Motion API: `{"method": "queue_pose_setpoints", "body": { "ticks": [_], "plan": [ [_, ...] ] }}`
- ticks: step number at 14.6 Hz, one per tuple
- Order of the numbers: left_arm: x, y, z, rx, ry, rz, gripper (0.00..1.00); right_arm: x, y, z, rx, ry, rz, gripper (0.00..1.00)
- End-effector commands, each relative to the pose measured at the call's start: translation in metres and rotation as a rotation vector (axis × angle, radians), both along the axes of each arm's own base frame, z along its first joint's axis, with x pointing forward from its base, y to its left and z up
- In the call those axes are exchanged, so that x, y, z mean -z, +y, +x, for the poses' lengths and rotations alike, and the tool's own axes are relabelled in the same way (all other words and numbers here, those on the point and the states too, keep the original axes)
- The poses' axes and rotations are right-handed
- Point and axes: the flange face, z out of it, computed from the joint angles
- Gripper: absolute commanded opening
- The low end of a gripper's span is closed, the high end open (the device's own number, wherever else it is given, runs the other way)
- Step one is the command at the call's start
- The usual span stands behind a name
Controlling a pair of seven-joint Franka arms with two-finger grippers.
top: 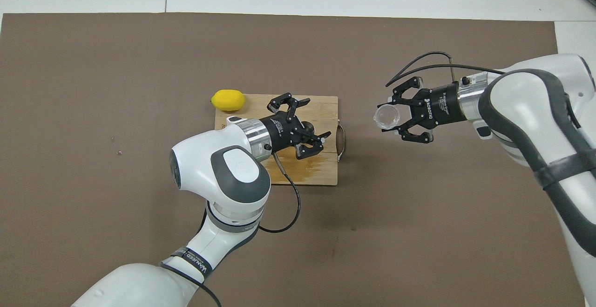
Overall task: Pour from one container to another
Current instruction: 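Set the glass on the board while the right gripper brings the cup, then withdraw the left gripper while the right gripper tilts the cup over the glass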
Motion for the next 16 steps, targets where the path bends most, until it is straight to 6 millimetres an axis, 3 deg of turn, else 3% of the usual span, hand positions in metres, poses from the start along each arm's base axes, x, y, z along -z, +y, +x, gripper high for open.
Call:
{"method": "queue_pose_setpoints", "body": {
  "ticks": [1,3,6,8,14,16],
  "plan": [
    [-0.024,0.014,-0.009,-0.002,0.01,-0.036,1.0,-0.011,0.022,0.002,0.055,0.007,-0.056,0.33],
    [-0.036,0.043,-0.002,0.008,0.011,-0.07,1.0,-0.018,0.034,0.006,0.092,0.01,-0.09,0.33],
    [-0.054,0.086,0.016,0.075,-0.024,-0.063,1.0,-0.028,0.069,0.014,0.146,0.029,-0.134,0.33],
    [-0.062,0.125,0.032,0.139,-0.039,-0.042,1.0,-0.031,0.097,0.012,0.163,0.007,-0.182,0.33],
    [-0.075,0.266,0.07,0.246,-0.068,0.101,1.0,-0.028,0.144,0.006,0.218,-0.023,-0.248,0.31],
    [-0.081,0.296,0.077,0.273,-0.085,0.146,1.0,-0.023,0.156,-0.001,0.172,-0.047,-0.303,0.3]
  ]
}}
